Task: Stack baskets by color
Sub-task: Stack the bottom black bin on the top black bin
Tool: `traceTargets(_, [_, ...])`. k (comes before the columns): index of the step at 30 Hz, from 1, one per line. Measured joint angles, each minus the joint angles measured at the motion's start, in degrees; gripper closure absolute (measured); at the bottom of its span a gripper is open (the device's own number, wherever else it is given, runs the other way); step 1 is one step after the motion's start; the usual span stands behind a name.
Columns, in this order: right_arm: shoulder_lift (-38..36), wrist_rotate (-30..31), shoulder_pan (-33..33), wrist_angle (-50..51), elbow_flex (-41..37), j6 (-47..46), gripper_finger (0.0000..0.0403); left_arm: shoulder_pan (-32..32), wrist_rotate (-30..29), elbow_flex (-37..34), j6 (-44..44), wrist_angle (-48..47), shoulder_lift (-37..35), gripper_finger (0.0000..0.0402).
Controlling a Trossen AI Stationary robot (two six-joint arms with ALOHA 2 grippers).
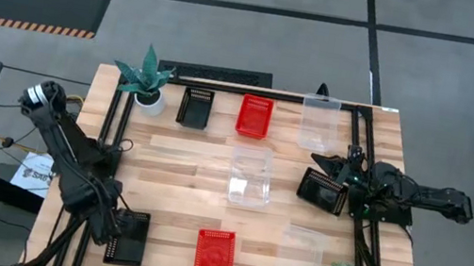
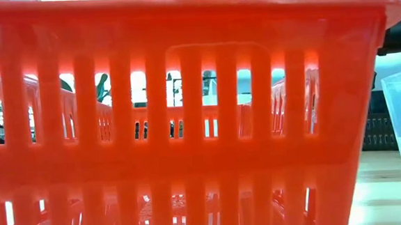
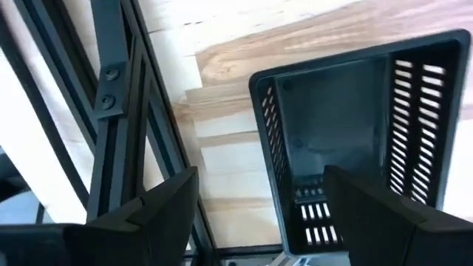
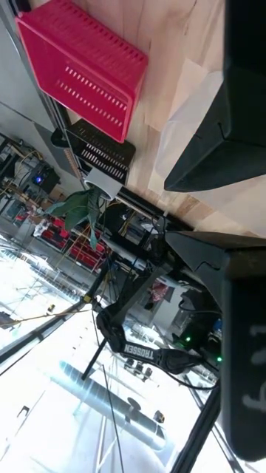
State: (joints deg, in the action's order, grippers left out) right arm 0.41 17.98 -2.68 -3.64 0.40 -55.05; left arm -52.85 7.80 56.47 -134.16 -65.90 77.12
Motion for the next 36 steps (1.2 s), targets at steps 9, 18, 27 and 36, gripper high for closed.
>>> traceTargets(9, [-0.01, 0.00, 0.00, 0.00, 0.00, -0.01, 0.0284, -0.12, 0.76, 0.00, -0.14, 3.28, 5.11, 0.0125])
traceTargets(18, [0.00, -0.02, 0.00, -0.02, 0.00, 0.00, 0.0284, -1.19, 1.56, 0.00, -2.02, 6.35, 8.40, 0.0125])
traceTargets(27, [-0.01, -0.04, 0.00, -0.02, 0.00, 0.02, 0.0284, -1.17, 0.98, 0.00, 0.21, 9.02, 15.01, 0.0140])
traceTargets(36, [0.01, -0.04, 0.00, -0.02, 0.00, 0.00, 0.0284, -1.17, 0.16, 0.00, 0.25, 9.47, 16.78, 0.0303])
